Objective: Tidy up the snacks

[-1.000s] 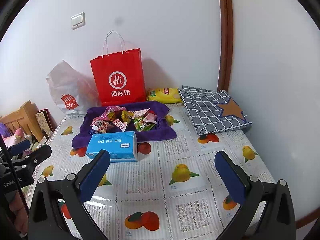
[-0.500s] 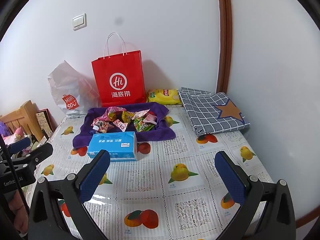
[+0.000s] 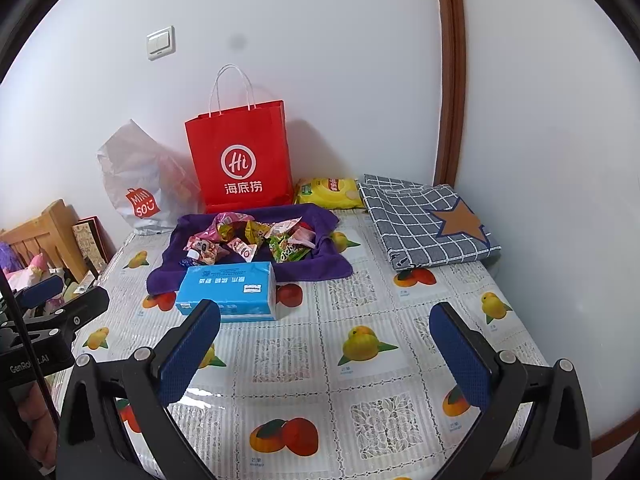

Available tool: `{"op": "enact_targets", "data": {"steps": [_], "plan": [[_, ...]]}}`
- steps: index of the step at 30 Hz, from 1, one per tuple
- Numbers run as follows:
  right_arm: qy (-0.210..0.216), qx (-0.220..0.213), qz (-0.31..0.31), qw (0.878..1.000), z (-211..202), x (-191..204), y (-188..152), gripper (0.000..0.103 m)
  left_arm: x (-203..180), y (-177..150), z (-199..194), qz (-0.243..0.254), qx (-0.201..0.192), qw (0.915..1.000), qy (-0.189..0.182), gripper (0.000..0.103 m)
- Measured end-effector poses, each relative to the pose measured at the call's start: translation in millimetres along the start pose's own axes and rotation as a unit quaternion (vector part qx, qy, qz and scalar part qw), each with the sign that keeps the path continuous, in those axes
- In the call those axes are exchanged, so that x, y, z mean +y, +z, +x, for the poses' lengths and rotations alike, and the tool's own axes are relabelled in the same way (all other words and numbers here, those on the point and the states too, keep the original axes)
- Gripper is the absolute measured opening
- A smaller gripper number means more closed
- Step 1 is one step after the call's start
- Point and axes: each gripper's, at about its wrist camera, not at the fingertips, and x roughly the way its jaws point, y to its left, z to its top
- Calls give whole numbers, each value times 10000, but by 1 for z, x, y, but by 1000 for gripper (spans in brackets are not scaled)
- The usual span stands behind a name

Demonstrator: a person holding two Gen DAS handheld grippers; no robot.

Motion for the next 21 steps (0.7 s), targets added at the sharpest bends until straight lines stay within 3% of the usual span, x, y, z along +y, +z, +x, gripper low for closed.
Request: {"op": "enact_targets", "data": {"steps": [21], "plan": [[-6,13,-11,10000,-1,0,0,103,2,-1,0,-9,9,10000,43,103]]}}
